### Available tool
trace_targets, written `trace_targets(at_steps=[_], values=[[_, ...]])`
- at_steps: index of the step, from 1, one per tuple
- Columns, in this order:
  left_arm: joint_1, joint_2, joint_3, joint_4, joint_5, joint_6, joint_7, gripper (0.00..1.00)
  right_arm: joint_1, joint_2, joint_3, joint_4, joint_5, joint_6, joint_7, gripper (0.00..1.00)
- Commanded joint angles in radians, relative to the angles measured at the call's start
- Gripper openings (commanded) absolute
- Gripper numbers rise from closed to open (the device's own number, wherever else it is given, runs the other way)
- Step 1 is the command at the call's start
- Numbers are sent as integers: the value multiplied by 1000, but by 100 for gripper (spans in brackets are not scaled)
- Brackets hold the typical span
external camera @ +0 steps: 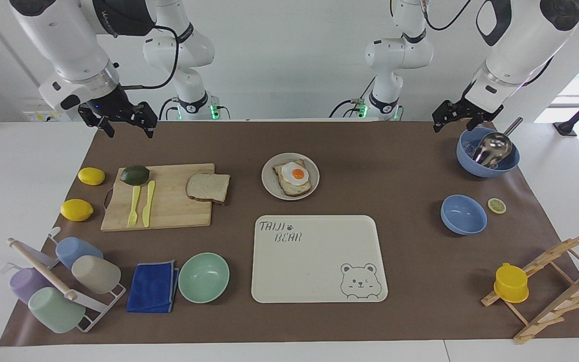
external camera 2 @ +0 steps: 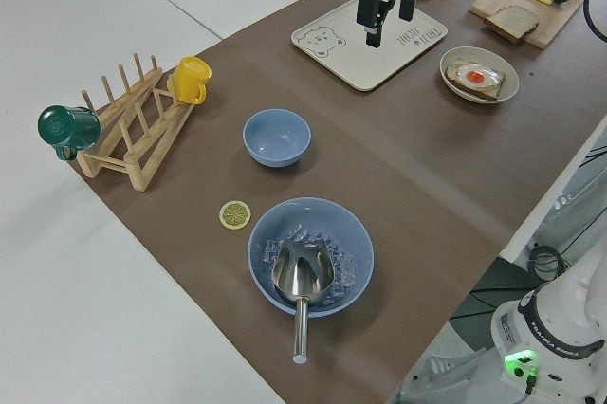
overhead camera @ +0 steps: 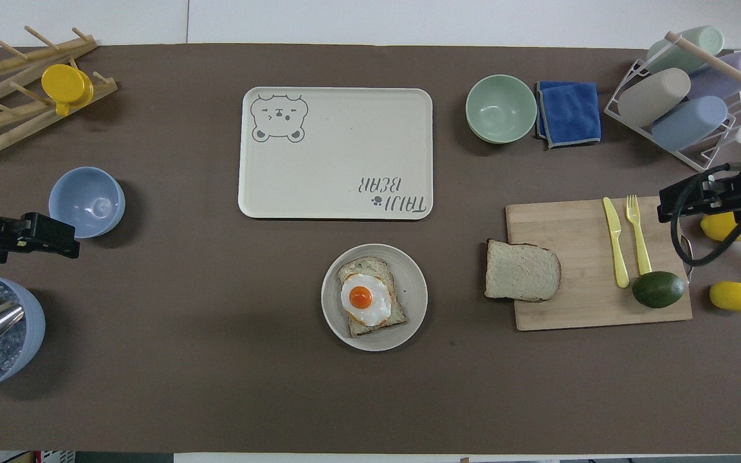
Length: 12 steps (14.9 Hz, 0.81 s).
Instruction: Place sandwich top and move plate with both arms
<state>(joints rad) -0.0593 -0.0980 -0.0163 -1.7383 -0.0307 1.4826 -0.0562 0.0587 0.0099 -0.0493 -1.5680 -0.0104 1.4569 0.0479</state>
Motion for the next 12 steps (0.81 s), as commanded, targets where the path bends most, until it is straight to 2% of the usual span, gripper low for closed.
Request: trace_targets(at_steps=[1,7,10,12], values=[[-13,-20,10,-17,20,10,6,100,-10,-1,2,2,17,7,-11,100],[-13,-20,10,-17,20,10,6,100,-7,-5,2,-6,18,11,-7,100],[-13,-20,10,-17,20,11,6,100,6,-34,14,-70,17,55,27,100],[-13,-20,10,-17,20,10,6,100,106,-41,16,-130,-14,91,136,100]])
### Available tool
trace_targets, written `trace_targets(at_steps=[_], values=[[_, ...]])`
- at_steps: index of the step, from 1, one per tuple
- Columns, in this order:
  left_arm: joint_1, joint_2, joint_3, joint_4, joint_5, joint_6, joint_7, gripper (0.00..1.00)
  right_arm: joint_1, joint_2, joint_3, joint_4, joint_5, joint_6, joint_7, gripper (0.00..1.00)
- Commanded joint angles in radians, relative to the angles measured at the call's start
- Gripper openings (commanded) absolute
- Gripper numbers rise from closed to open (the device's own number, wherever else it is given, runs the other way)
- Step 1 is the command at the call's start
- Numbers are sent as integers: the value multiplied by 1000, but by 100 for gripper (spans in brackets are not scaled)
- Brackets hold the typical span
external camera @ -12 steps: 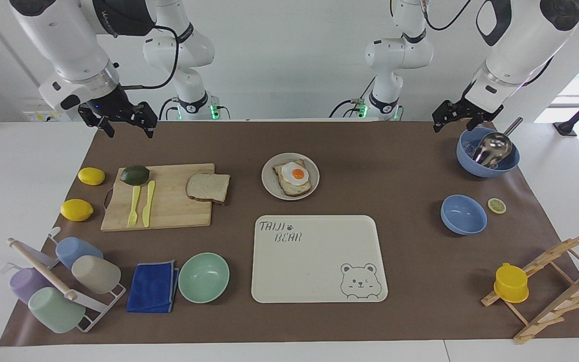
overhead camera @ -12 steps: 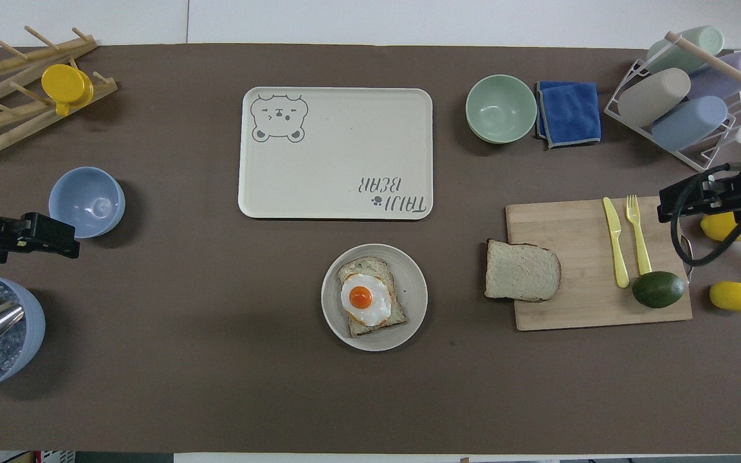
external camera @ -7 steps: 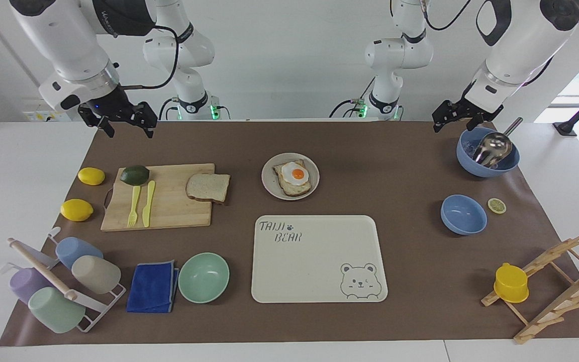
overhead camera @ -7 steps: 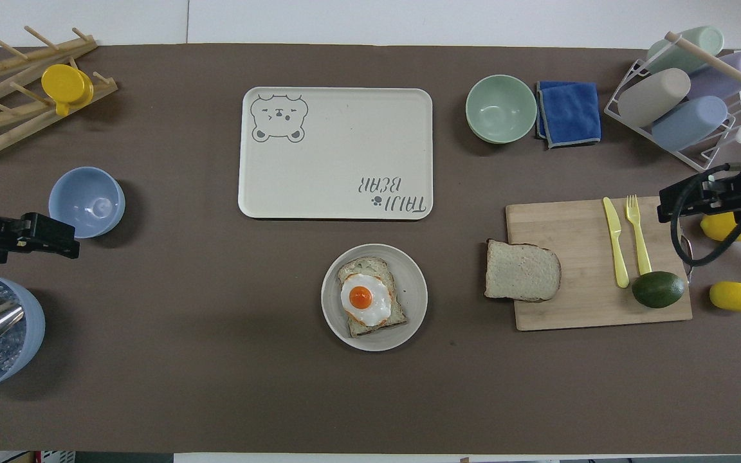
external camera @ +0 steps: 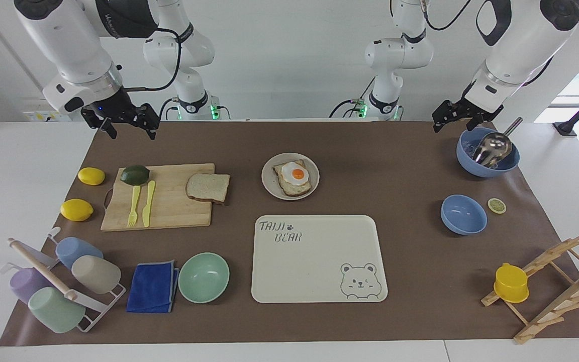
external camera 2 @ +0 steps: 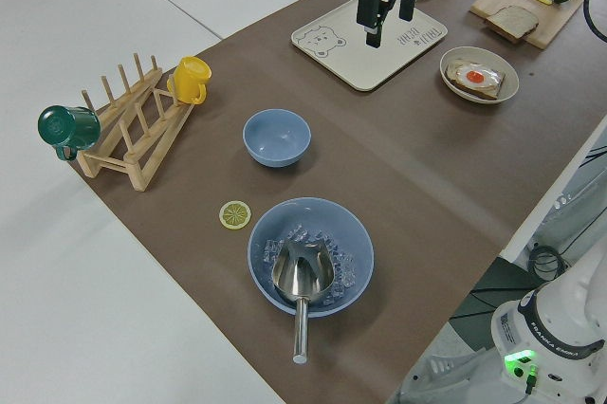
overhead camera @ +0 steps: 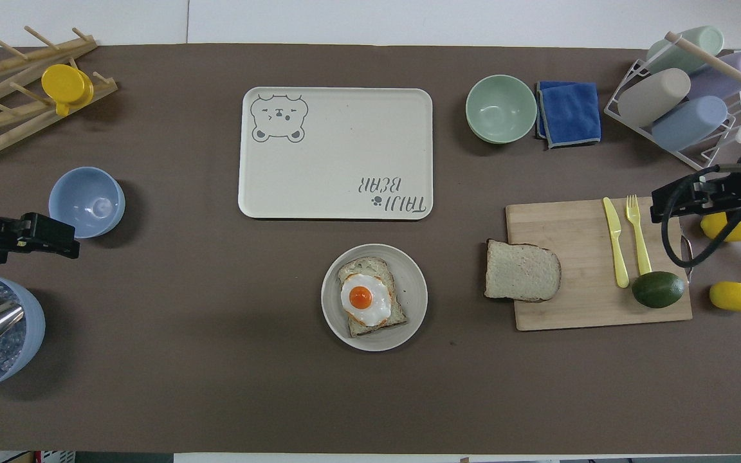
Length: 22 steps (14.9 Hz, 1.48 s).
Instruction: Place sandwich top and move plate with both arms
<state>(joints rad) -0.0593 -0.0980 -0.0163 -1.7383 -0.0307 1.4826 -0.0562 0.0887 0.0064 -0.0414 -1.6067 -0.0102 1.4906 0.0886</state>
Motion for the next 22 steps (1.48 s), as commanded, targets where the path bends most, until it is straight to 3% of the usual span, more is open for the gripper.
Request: trace_targets(at_steps=[1,6,8,10,13,16,22], values=[[-13,-20,10,-17,20,11,6,100,130,-25,8,-110,-28,78,162,100],[-13,-20,10,-17,20,10,6,100,360,187,8,-169,-123,213,463,100],[-13,-20,12,-17,20,10,6,100,425,268,9,-190,-248,223,516,100],[-13,-20,10,-17,20,10,6,100,436,325,8,-197,-275,237,539,100],[-13,-20,10,-17,20,10,6,100,424,339,9,-222,-301,263,533,100],[-13,-20,10,-17,20,10,6,100,427,311,9,-314,-338,302,530,100],[-13,-20,10,-17,20,10,6,100,428,308,11,-343,-338,329,533,99]])
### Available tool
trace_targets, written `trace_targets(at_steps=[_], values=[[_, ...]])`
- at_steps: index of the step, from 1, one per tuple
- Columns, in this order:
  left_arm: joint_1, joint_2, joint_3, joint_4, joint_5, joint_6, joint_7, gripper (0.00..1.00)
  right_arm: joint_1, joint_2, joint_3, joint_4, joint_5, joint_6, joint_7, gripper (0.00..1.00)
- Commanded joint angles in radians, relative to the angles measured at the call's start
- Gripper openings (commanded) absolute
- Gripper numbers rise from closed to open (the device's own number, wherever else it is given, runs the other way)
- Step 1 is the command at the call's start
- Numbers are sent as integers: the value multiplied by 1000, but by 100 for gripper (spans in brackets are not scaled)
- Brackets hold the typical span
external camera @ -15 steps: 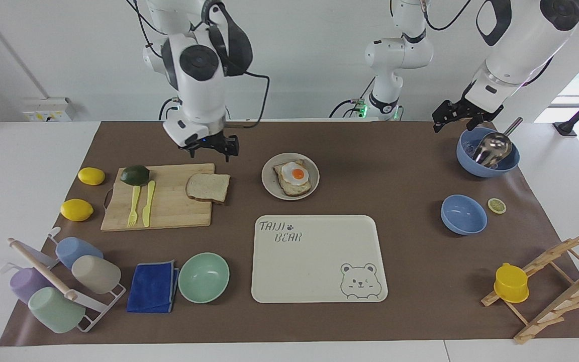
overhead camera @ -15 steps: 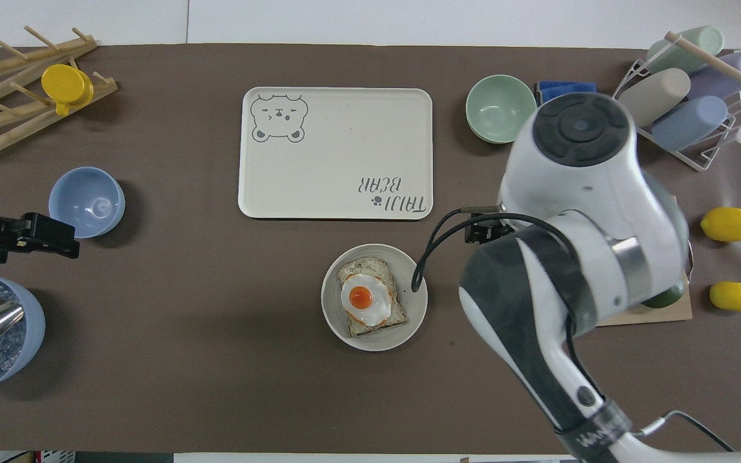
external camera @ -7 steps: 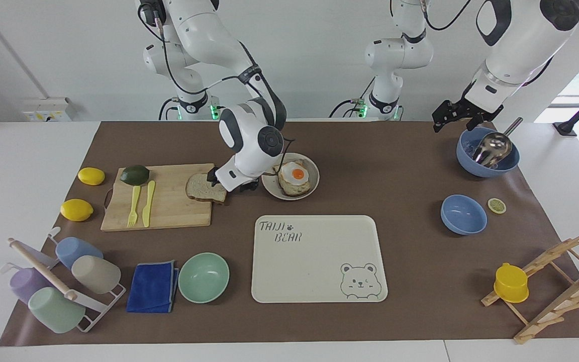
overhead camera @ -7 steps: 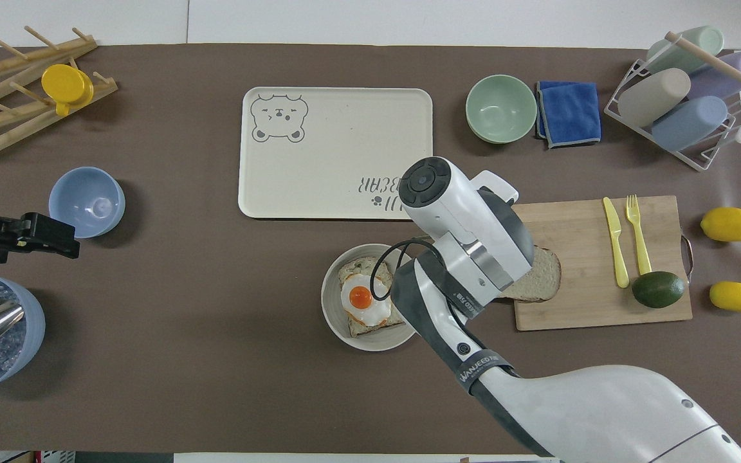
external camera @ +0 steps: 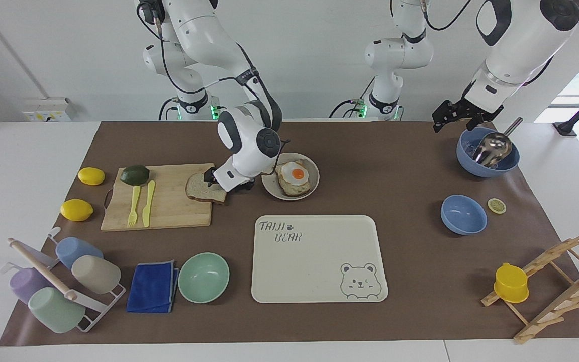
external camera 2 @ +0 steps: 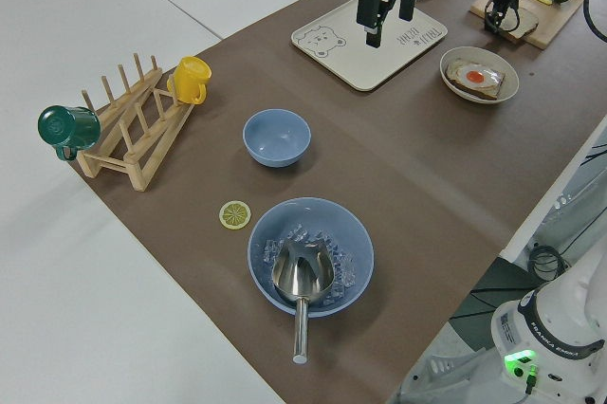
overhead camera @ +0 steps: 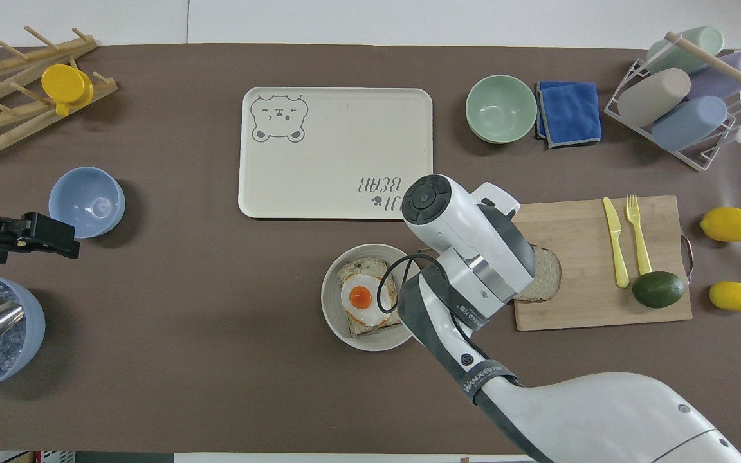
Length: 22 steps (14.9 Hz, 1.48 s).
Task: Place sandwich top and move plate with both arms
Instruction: 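Reach the right gripper to the bread slice on the cutting board and grasp it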
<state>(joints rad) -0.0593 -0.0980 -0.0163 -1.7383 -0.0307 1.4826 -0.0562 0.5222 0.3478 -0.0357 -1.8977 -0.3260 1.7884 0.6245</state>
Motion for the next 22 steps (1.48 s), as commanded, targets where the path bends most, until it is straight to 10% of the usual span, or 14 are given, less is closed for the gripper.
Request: trace_targets(at_steps=[1,18,22], values=[[-13,-20,10,-17,20,10,6,100,-5,-39,5,-61,-22,39,-3,99],[-13,-20,10,-18,20,11,4,100,-2,-62,5,-132,-64,54,-3,84],[-13,-20,10,-17,20,13,3,100,-1,-66,5,-133,-71,51,-8,57]])
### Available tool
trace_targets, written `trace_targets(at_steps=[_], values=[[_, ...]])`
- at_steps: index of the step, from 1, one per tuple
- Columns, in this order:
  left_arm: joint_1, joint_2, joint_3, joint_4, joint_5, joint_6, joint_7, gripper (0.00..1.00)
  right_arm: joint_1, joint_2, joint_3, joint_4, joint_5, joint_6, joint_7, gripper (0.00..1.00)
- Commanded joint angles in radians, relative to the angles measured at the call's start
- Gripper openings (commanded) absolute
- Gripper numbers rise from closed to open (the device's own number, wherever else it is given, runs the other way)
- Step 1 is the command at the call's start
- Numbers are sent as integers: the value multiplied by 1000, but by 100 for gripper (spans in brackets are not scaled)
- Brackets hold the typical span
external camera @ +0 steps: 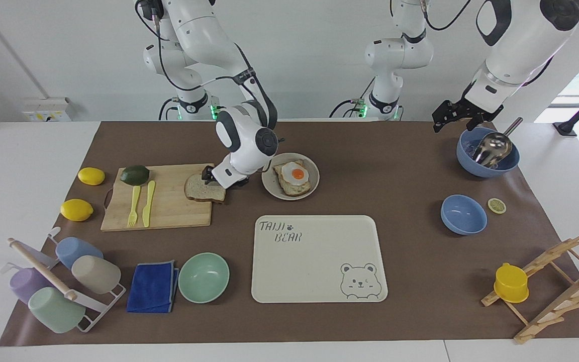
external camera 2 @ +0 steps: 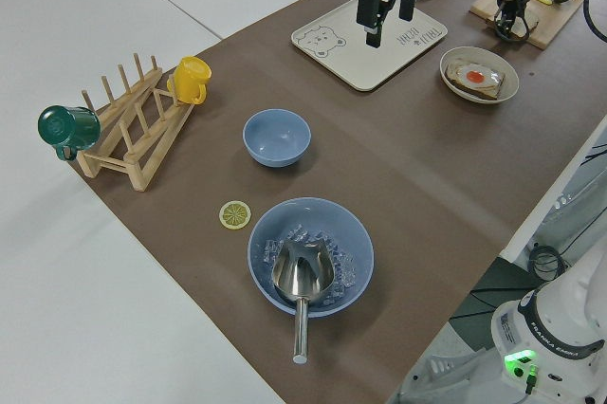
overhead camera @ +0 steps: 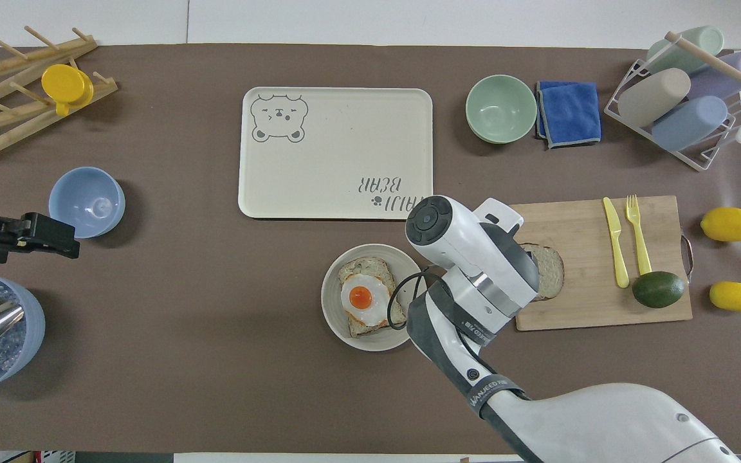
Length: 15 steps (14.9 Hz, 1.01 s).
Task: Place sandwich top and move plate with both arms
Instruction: 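Reach the right gripper to the bread slice on the cutting board and grasp it, then carry the bread slice with the right gripper and lower it onto the egg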
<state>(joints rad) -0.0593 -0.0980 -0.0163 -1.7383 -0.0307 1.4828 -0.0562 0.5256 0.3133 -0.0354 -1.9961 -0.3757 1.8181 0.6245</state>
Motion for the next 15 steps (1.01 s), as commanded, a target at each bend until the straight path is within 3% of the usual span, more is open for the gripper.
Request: trace_targets(at_steps=[1,4,10,15], values=[[-13,-20,10,-17,20,13,3,100,-4,-31,5,-32,-22,20,-8,42],[-14,-19,9,-17,20,22,3,100,13,-30,6,-23,-22,10,-9,0],[-14,-19,10,-18,20,25,6,100,50,-20,9,66,-19,-69,-20,0],[-17,-19,10,-18,20,33,-1,100,171,4,43,313,12,-276,-29,0]])
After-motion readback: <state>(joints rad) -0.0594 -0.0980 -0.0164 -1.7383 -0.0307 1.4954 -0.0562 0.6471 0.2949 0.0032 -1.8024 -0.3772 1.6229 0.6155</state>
